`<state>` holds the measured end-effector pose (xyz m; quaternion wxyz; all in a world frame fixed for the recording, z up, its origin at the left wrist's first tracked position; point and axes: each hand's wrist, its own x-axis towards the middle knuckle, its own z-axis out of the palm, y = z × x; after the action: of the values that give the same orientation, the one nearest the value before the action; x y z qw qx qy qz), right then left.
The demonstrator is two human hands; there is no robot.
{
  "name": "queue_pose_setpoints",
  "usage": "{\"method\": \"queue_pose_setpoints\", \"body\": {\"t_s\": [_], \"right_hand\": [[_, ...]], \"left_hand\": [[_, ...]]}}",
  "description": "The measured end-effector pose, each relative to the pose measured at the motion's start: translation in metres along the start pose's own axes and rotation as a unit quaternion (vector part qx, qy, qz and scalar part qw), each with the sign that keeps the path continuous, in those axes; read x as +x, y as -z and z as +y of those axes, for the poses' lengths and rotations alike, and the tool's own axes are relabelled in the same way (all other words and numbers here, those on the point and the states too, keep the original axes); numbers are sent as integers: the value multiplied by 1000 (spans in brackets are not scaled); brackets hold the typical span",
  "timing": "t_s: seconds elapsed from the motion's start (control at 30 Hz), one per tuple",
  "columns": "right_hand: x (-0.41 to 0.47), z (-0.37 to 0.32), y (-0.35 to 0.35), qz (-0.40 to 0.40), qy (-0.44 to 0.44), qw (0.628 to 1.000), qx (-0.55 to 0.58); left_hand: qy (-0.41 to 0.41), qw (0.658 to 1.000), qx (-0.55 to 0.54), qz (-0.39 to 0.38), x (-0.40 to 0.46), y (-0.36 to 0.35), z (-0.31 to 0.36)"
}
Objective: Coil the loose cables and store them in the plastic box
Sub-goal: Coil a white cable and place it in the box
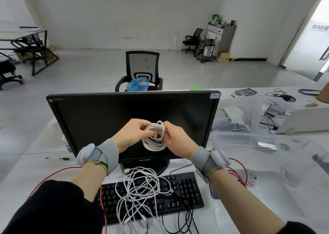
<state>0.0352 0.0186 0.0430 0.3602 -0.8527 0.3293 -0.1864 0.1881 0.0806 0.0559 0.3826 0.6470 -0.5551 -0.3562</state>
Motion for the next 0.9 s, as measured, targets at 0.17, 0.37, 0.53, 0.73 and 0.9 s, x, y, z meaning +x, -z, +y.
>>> {"method": "queue_pose_setpoints", "body": {"t_s": [0.17,0.37,0.53,0.73,0.9], "right_hand": [[0,0,3,33,11,998,44],[4,3,3,37,5,995,89],[3,4,4,21,6,995,97],[4,5,6,4,6,995,97],[8,4,10,-26,-9,994,106]], "left_hand": [[34,987,-159,-16,1,-1,-5],[-5,991,-132,2,-1,-8,-1],[-60,997,-51,17,-3,-12,-2],[-156,976,94,124,-2,-22,-6],[-275,918,203,203,1,-23,-14]]}}
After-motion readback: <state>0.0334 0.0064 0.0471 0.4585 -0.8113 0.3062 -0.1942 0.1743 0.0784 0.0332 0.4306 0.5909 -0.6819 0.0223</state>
